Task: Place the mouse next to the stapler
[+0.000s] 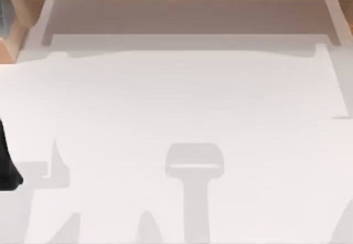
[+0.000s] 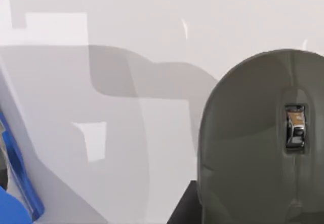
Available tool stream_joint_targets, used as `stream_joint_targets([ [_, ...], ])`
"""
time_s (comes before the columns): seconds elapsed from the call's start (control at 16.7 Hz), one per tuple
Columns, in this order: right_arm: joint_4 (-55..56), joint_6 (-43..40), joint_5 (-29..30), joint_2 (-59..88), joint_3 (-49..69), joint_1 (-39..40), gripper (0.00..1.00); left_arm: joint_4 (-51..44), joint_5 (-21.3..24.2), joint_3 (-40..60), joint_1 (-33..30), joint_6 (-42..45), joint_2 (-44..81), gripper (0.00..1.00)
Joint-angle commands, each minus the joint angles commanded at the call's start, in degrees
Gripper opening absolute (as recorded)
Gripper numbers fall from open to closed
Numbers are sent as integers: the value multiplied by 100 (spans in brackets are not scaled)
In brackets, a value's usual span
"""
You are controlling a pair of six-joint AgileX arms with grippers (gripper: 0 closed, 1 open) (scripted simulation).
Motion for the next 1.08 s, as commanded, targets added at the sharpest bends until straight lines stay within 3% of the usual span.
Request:
stream_joint_targets([
  [1.08,393,6,-35,-172,110,33,0,0,0,0,0,0,0,100],
])
